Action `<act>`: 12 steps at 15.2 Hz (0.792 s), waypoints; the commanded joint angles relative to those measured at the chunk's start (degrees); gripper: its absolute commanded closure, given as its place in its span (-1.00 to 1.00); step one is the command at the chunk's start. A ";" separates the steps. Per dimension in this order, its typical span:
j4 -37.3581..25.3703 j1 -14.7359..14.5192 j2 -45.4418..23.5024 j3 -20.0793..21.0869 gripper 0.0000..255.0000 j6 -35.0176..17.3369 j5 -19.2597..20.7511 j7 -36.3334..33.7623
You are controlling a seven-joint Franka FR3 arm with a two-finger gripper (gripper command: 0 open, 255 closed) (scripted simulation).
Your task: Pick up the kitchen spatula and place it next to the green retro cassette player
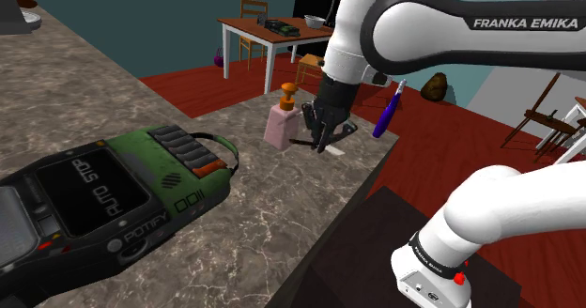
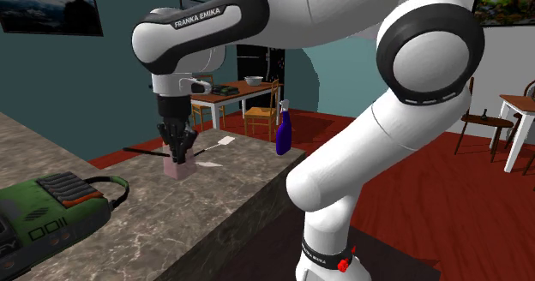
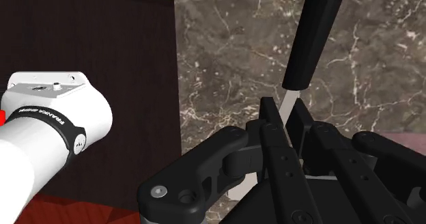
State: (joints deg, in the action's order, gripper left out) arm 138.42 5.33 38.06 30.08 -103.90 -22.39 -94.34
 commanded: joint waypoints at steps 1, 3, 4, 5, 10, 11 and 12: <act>-1.54 -0.75 -0.68 2.45 1.00 0.11 -1.09 -3.01; -2.74 -1.49 -1.25 4.95 1.00 -0.06 -2.15 -5.89; -3.44 -1.79 -1.63 6.23 1.00 -0.18 -2.62 -7.34; -4.19 -2.03 -2.08 7.54 1.00 -0.32 -3.04 -8.81; -8.85 -2.33 -5.29 14.62 1.00 -1.27 -4.37 -16.33; -9.95 -2.17 -6.12 16.18 1.00 -1.51 -4.44 -17.88; -11.11 -1.95 -7.02 17.79 1.00 -1.77 -4.43 -19.46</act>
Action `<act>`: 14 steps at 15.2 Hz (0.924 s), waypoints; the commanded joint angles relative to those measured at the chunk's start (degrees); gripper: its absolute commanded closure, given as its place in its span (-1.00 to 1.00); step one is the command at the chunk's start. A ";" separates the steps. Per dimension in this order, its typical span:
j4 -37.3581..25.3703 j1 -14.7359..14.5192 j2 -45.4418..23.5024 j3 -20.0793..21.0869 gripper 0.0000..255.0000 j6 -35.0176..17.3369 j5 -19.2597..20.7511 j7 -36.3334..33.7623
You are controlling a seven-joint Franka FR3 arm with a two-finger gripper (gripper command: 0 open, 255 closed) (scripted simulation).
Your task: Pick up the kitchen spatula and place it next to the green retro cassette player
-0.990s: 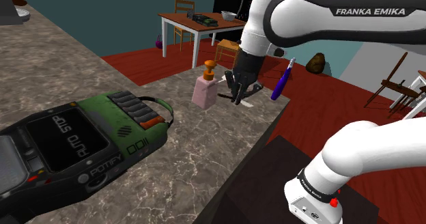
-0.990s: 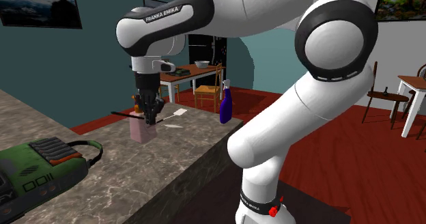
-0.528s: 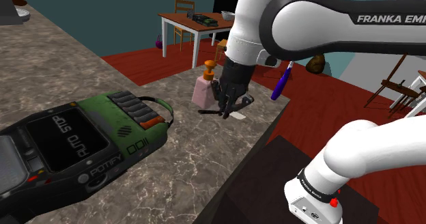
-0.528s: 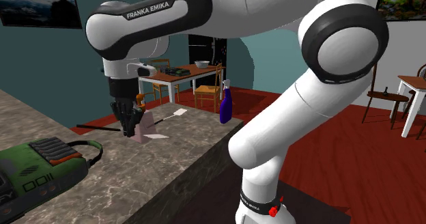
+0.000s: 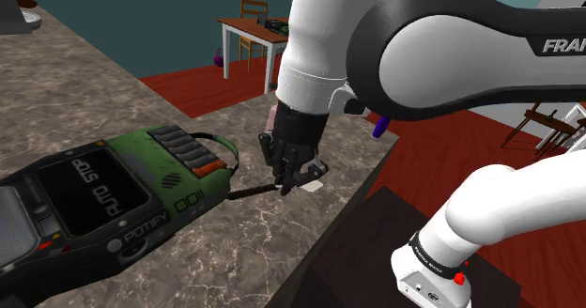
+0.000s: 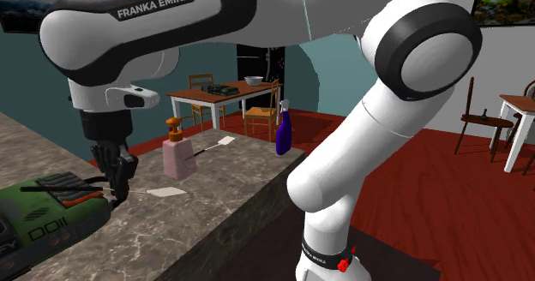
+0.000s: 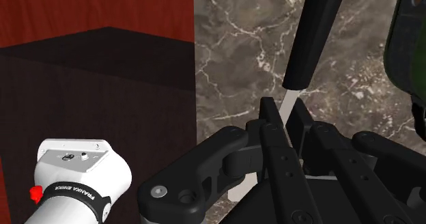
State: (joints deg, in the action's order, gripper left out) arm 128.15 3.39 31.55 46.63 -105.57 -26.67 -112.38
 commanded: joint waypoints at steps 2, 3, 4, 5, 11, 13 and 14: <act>-3.34 0.69 -2.53 4.66 1.00 -0.65 0.15 -4.69; -4.66 1.19 -3.64 6.51 1.00 -0.94 0.45 -6.37; -6.05 1.80 -4.85 8.47 1.00 -1.25 0.86 -8.10; -7.48 2.53 -6.15 10.55 1.00 -1.58 1.41 -9.90; -17.32 12.28 -16.75 29.22 1.00 -3.71 8.88 -22.75; -21.15 23.63 -21.24 44.06 1.00 -4.19 13.34 -27.99; -23.36 31.82 -20.29 52.65 1.00 -3.68 12.57 -28.46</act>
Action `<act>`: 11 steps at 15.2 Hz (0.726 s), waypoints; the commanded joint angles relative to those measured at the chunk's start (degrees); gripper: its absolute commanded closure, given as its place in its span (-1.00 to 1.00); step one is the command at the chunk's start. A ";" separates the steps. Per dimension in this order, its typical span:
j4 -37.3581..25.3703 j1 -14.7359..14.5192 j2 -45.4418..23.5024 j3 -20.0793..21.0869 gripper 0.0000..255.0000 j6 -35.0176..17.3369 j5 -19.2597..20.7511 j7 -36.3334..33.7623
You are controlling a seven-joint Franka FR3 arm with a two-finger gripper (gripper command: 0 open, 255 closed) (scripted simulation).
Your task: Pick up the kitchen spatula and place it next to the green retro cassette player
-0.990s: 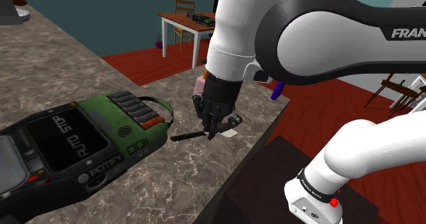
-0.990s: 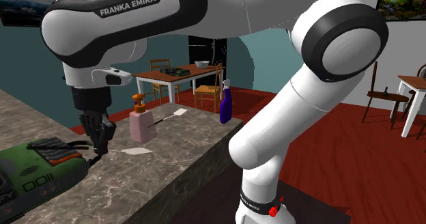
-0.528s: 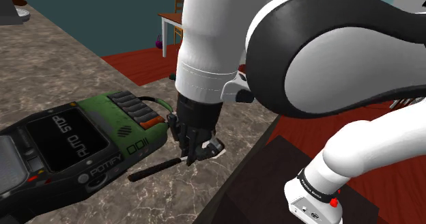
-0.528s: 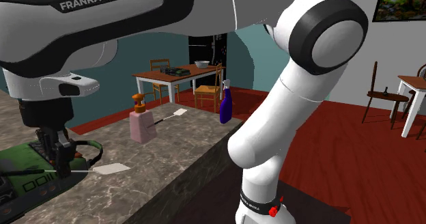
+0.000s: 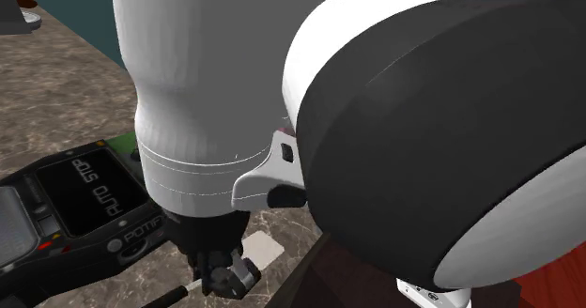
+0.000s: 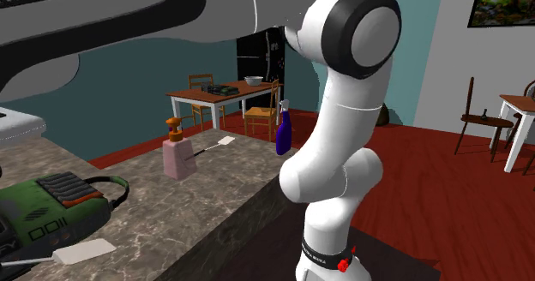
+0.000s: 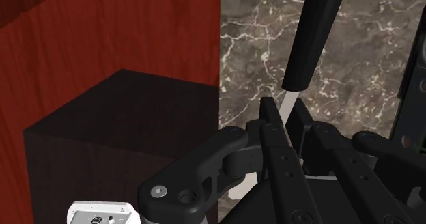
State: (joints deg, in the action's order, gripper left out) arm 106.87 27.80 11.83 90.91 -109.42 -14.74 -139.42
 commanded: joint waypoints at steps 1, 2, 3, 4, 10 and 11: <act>-4.45 12.65 2.04 13.21 1.00 1.09 -1.76 -0.79; -7.03 15.24 5.88 14.67 1.00 2.49 -5.44 0.61; -9.65 18.01 8.67 16.73 1.00 3.71 -7.89 1.11; -12.37 20.64 11.06 18.81 1.00 4.88 -9.83 1.23; -31.78 34.21 24.01 28.36 1.00 12.59 -18.48 -1.34; -35.82 36.52 26.21 29.73 1.00 14.10 -19.68 -2.22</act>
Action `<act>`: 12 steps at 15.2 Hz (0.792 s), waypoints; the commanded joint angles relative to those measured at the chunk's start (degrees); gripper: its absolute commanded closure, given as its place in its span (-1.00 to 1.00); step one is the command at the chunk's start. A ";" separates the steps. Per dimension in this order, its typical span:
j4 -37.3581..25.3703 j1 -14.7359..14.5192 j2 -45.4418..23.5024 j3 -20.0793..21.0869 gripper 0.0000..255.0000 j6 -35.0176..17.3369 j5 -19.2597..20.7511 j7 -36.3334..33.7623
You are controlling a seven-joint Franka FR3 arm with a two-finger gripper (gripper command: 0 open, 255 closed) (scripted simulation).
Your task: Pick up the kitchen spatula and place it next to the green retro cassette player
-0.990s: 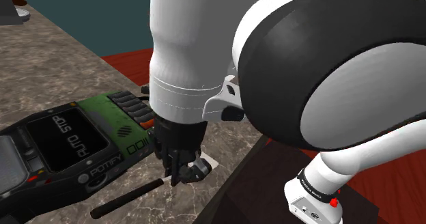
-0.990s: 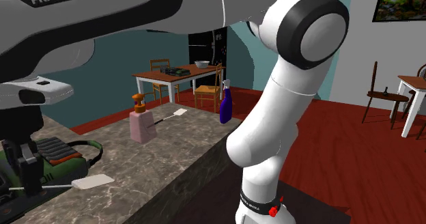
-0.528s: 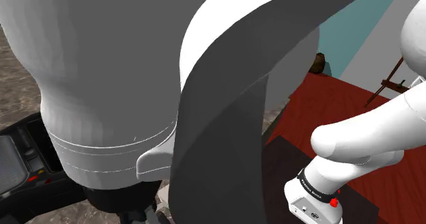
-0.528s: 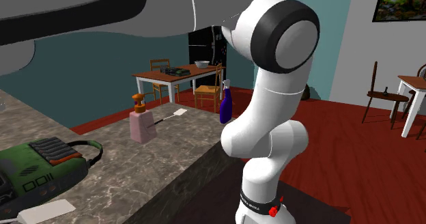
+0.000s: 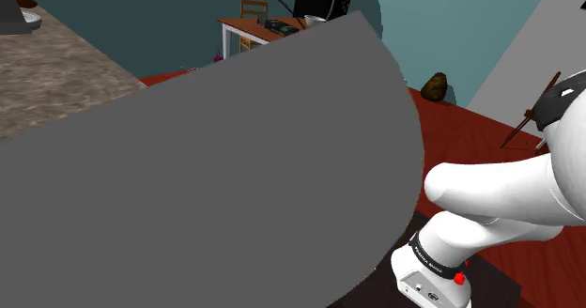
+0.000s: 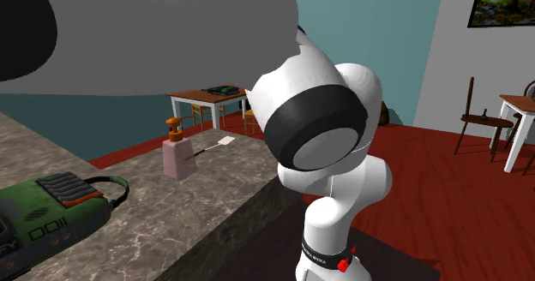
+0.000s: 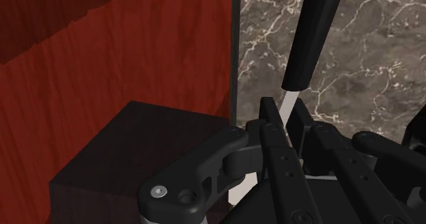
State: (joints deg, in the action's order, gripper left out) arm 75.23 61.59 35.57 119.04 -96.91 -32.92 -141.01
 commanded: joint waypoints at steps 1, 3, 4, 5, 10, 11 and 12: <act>-5.73 3.60 3.26 2.12 1.00 2.16 -1.91 -1.00; -3.94 2.92 3.30 2.11 1.00 0.64 -2.01 -0.64; -3.09 2.61 3.35 2.12 1.00 -0.09 -2.08 -0.46; -2.28 2.33 3.41 2.14 1.00 -0.82 -2.17 -0.29; 1.40 1.20 3.89 2.40 1.00 -4.28 -2.78 0.59; 2.07 1.02 4.02 2.48 1.00 -4.94 -2.93 0.76; 2.71 0.87 4.17 2.57 1.00 -5.60 -3.09 0.94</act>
State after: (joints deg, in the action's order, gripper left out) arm 77.24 62.63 39.57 121.50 -101.78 -35.83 -140.26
